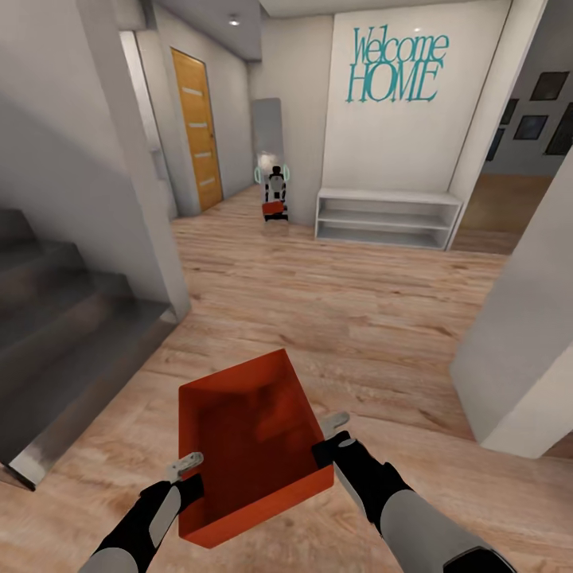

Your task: Move the two storage containers from the living room to the garage. In the garage, place one container on the floor and stack the other container on top of it (either order is fine).

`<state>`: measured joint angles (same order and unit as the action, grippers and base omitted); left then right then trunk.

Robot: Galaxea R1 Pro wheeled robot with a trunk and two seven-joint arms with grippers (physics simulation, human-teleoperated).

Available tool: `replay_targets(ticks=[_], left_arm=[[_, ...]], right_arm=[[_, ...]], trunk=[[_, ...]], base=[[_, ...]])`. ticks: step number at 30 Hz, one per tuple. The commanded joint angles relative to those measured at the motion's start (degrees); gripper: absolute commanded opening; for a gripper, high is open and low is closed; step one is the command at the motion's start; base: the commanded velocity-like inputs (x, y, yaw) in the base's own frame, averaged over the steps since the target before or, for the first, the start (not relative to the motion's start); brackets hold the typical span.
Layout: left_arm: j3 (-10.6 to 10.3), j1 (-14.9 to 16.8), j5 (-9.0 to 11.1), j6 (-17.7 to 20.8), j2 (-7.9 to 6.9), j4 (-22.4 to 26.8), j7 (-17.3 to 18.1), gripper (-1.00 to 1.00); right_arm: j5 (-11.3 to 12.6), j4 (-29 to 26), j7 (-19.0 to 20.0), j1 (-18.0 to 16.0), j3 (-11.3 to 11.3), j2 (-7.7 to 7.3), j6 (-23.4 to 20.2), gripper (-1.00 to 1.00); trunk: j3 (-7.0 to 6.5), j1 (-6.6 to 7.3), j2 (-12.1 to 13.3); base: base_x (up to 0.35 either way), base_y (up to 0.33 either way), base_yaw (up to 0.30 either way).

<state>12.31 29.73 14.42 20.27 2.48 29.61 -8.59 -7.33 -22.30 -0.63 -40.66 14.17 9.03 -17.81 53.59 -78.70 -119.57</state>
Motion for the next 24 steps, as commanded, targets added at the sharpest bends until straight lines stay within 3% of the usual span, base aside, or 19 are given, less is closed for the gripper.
replay_targets(ticks=[1, 10, 17, 24], left_arm=[[0.43, 0.06, 3.16, 1.35, 0.71, 0.03, -0.46, -1.00], [0.32, 0.06, 3.16, 1.35, 0.77, 0.01, -0.46, -1.00], [-5.44, 0.06, 3.23, 1.30, 0.59, 0.03, -0.46, -1.00], [-6.21, 0.06, 3.25, 1.29, 0.42, 0.08, -0.46, -1.00]], right_arm=[[0.65, -0.20, 1.45, 0.04, 3.58, 0.46, 0.67, -1.00], [0.65, -0.20, 1.43, 0.32, 3.66, 0.46, 0.67, -1.00], [0.65, -0.20, 1.42, 0.32, 3.67, 0.46, 0.67, -1.00], [0.65, -0.20, 1.42, 0.32, 3.67, 0.46, 0.67, -1.00]], trunk=[[0.05, -0.03, -0.02], [0.05, -0.03, -0.02], [0.05, -0.03, -0.02], [0.05, -0.03, -0.02]], base=[[0.340, 0.000, 0.000], [0.340, 0.000, 0.000], [0.340, 0.000, 0.000], [0.340, 0.000, 0.000]])
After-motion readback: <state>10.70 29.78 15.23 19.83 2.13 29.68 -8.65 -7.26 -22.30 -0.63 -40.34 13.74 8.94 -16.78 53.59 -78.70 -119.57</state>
